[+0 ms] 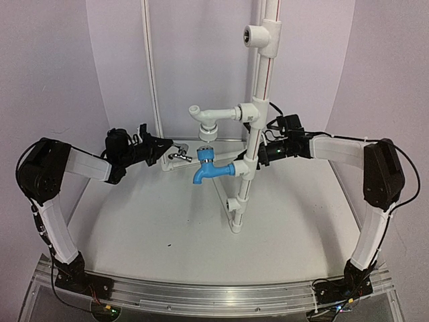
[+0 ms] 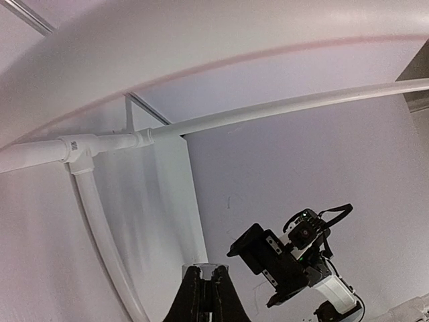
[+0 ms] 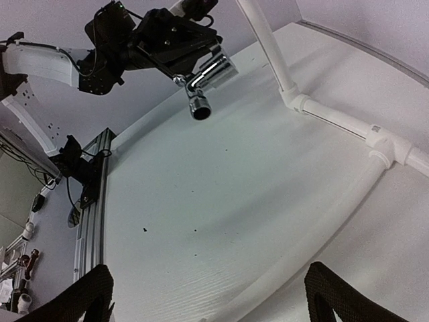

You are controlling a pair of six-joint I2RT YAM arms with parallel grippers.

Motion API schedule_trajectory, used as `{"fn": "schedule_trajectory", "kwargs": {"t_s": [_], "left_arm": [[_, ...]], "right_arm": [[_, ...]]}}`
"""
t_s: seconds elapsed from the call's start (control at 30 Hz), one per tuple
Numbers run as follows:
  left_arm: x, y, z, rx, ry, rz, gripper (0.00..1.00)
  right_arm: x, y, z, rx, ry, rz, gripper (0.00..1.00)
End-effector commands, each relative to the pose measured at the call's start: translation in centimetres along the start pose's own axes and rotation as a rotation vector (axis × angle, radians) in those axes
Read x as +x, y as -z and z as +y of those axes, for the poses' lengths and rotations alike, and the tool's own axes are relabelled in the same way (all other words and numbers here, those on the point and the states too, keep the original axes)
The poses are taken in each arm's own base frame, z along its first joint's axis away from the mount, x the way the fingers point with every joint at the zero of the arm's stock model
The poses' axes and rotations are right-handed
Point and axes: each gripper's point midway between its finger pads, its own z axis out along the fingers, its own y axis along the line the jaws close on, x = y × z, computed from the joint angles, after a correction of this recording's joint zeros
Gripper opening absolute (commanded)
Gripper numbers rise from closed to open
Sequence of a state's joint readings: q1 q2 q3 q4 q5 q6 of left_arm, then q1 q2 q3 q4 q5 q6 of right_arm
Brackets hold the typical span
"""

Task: Install the water faucets

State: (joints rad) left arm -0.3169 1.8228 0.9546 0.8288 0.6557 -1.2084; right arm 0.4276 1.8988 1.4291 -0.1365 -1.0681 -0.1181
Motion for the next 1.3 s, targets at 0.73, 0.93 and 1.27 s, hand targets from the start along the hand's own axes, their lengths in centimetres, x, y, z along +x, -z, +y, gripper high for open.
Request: {"fn": "schedule_trajectory", "kwargs": {"t_s": [0.73,0.93,1.27], "left_arm": [[4.5,-5.1,-7.4,0.384,0.065,-0.077,0.0],[4.8,-5.1,-7.9,0.391,0.057,-0.075,0.0],[5.4,-5.8,-8.0,0.408,0.068,-0.068,0.0]], "right_arm": [[-2.3,-5.5,2.8,-0.183,-0.123,-0.074,0.75],[-3.4,-5.1,3.3,-0.193,-0.132,-0.125,0.68],[-4.7,-5.3,3.3,-0.282,-0.26,-0.23,0.5]]}}
